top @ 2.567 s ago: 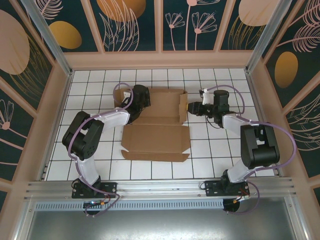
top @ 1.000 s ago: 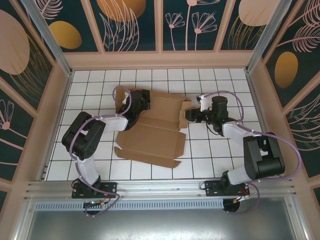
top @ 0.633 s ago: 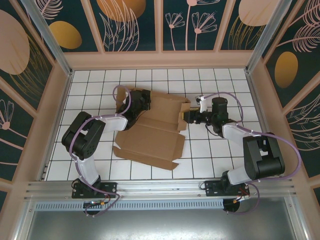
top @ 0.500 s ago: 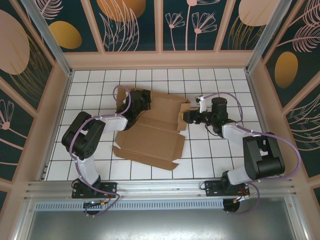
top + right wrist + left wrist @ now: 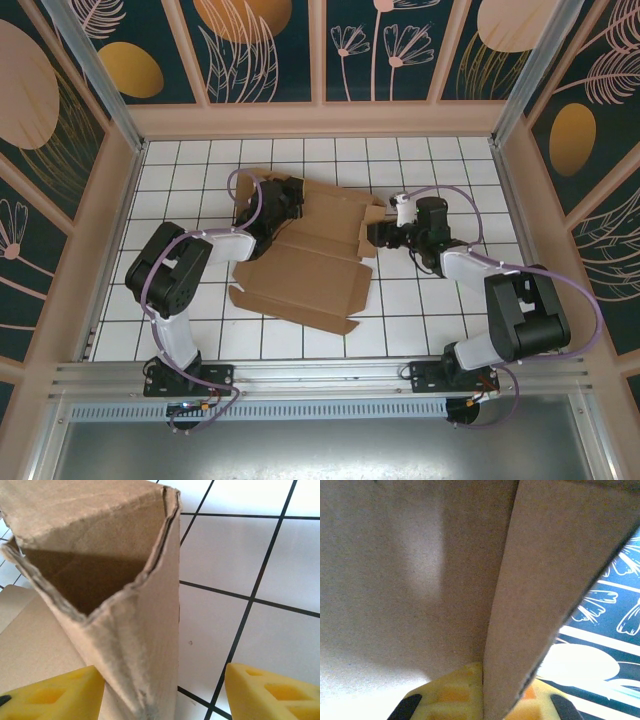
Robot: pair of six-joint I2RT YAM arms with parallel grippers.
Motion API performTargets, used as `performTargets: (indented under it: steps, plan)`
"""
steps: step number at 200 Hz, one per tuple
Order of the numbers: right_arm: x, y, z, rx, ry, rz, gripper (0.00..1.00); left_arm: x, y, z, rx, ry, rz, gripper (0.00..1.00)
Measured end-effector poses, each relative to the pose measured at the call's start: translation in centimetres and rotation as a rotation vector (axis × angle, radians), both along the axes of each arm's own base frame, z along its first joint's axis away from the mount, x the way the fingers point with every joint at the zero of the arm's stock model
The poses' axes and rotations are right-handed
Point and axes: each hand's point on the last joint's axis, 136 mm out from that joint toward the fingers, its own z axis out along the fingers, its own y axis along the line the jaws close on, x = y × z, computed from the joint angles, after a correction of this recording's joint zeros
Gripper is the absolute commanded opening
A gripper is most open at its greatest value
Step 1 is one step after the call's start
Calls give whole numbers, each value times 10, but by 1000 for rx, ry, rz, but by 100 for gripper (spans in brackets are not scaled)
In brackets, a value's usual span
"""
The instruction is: Fold the paper box
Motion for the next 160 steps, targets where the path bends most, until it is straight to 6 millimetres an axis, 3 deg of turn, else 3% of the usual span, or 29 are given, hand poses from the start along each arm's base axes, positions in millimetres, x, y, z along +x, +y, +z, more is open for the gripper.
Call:
performTargets:
  steps: [119, 160]
  plan:
    - [-5, -2, 3, -19, -33, 13, 67, 14, -8, 7, 64, 159, 8, 0]
    - [9, -2, 8, -45, -13, -8, 66, 19, -12, 17, 94, 211, 2, 0]
